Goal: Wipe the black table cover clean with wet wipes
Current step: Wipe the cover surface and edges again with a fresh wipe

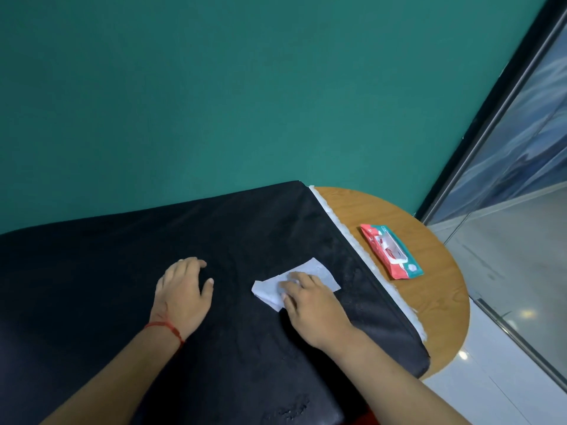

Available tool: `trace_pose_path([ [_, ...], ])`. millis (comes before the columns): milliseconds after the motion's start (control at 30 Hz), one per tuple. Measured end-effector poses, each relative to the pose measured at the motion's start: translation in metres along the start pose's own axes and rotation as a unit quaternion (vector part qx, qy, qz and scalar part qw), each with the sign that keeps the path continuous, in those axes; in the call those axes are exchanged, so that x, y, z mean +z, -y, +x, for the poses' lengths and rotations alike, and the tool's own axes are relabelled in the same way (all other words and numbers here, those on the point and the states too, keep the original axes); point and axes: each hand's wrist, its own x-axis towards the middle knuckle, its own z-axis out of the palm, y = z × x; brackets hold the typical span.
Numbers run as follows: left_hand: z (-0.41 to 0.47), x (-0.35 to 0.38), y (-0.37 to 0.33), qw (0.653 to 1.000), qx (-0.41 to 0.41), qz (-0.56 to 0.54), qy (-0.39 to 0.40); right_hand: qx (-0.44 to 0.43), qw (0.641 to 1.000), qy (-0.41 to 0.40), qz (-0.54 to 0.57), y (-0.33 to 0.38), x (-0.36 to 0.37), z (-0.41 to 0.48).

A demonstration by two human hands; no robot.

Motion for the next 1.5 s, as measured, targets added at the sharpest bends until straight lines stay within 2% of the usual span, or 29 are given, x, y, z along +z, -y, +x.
trace_pose_path([
  [100,0.002,0.016,0.005,0.999,-0.010,0.041,0.029,0.038,0.997,0.056,-0.034,-0.008,0.005,0.008],
  [300,-0.004,0.026,0.009,0.998,-0.011,0.060,0.002,0.053,0.996,0.047,-0.051,-0.046,-0.016,0.043],
  [333,-0.005,0.026,0.008,0.998,-0.012,0.059,0.000,0.053,0.998,0.027,-0.036,-0.046,-0.021,0.046],
  [433,-0.004,0.027,0.008,0.998,-0.014,0.055,-0.003,0.054,0.994,-0.097,-0.003,-0.036,-0.029,0.046],
  [467,-0.003,0.027,0.008,0.998,-0.014,0.055,-0.003,0.045,0.993,-0.108,-0.003,-0.031,-0.027,0.045],
  [533,-0.003,0.027,0.007,0.998,-0.017,0.053,-0.001,0.013,0.999,-0.042,-0.031,-0.021,-0.014,0.039],
  [600,-0.003,0.027,0.008,0.998,-0.017,0.052,-0.002,0.013,0.997,0.052,-0.061,-0.006,0.001,0.029],
  [633,-0.003,0.027,0.008,0.998,-0.018,0.053,-0.004,0.015,0.995,0.071,-0.073,0.001,0.007,0.023],
  [767,-0.002,0.029,0.007,0.998,-0.020,0.056,-0.007,-0.019,0.995,0.084,-0.057,0.034,0.011,0.007],
  [833,-0.003,0.029,0.007,0.998,-0.021,0.054,-0.009,-0.018,0.998,0.047,-0.038,0.039,0.004,0.010],
  [900,-0.003,0.029,0.007,0.998,-0.020,0.054,-0.011,0.013,0.999,-0.027,-0.033,0.036,-0.002,0.022],
  [967,-0.003,0.029,0.007,0.998,-0.021,0.053,-0.010,0.077,0.995,-0.064,-0.008,0.031,-0.004,0.034],
  [1033,-0.003,0.029,0.007,0.998,-0.019,0.053,-0.010,0.136,0.990,-0.024,-0.023,0.031,-0.001,0.041],
  [1133,-0.004,0.028,0.006,0.998,-0.019,0.053,-0.010,0.156,0.984,0.054,-0.074,0.023,0.012,0.041],
  [1200,-0.004,0.028,0.006,0.998,-0.019,0.055,-0.012,0.159,0.983,0.056,-0.078,0.007,0.016,0.042],
  [1300,-0.003,0.029,0.008,0.998,-0.019,0.055,-0.012,0.153,0.987,0.015,-0.046,-0.010,0.009,0.045],
  [1400,-0.003,0.031,0.009,0.998,-0.017,0.058,-0.014,0.138,0.986,-0.085,-0.045,-0.006,0.001,0.051],
  [1467,-0.002,0.031,0.008,0.998,-0.017,0.061,-0.015,0.193,0.975,-0.112,-0.022,0.009,-0.001,0.064],
  [1500,-0.003,0.031,0.008,0.998,-0.017,0.063,-0.014,0.237,0.967,-0.097,-0.005,0.019,0.000,0.072],
])
